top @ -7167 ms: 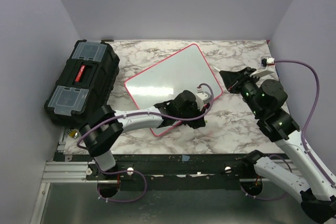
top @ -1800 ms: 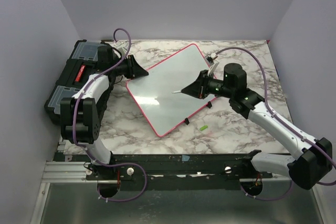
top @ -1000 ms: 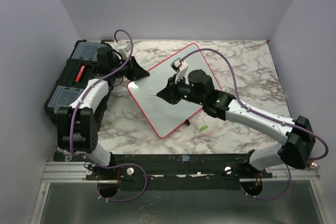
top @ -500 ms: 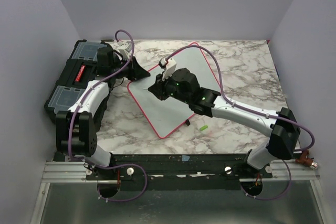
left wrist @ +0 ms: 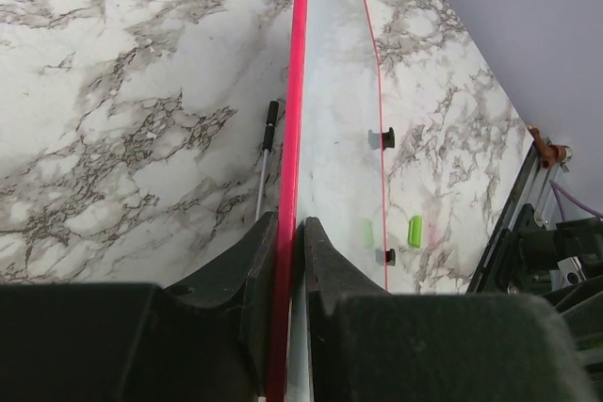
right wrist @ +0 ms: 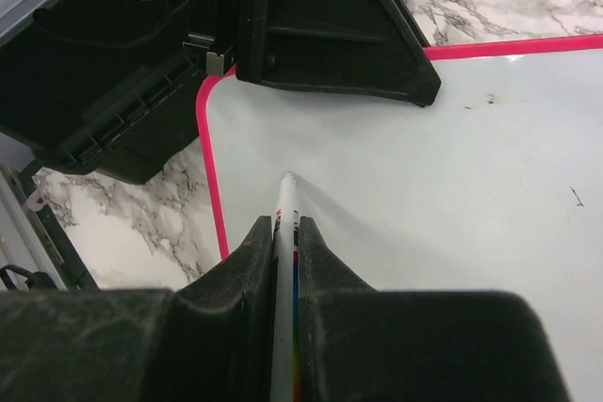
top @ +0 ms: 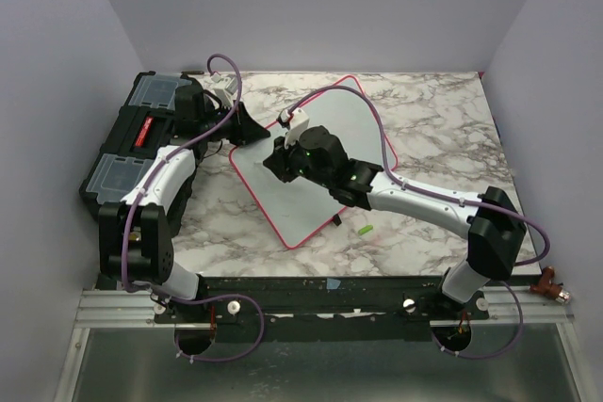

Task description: Write a sentence on the whiteboard

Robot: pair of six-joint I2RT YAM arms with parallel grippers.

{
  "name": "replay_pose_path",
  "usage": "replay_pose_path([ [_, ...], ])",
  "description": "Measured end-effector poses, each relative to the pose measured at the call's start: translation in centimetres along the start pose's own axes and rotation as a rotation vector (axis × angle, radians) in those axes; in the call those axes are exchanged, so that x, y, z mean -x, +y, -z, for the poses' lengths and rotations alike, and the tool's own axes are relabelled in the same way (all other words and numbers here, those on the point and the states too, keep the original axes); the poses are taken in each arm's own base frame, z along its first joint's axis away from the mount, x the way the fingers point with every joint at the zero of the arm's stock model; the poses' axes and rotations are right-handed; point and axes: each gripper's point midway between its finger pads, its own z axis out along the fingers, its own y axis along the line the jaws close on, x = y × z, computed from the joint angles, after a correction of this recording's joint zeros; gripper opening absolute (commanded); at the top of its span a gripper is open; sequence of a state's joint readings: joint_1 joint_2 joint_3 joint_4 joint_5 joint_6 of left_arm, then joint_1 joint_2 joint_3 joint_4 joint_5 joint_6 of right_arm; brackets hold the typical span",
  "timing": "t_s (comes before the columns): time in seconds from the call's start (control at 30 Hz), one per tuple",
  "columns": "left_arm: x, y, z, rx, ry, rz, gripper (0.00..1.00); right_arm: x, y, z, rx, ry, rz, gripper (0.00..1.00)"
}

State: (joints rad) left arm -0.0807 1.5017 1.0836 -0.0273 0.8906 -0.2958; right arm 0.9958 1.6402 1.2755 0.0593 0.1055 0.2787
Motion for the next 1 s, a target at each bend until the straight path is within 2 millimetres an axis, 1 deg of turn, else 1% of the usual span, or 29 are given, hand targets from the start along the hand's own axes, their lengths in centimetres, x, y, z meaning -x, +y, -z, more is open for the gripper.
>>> replay_pose_path([
  [0.73,0.03,-0.43,0.13,0.016,-0.001,-0.036,0.0,0.43,-0.05,-0.55,-0.014,-0.036,0.006,0.01],
  [1.0,0.01,-0.57,0.1,0.017,0.0,-0.045,0.0,-0.19,-0.5,0.06,-0.03,-0.041,0.005,0.01],
])
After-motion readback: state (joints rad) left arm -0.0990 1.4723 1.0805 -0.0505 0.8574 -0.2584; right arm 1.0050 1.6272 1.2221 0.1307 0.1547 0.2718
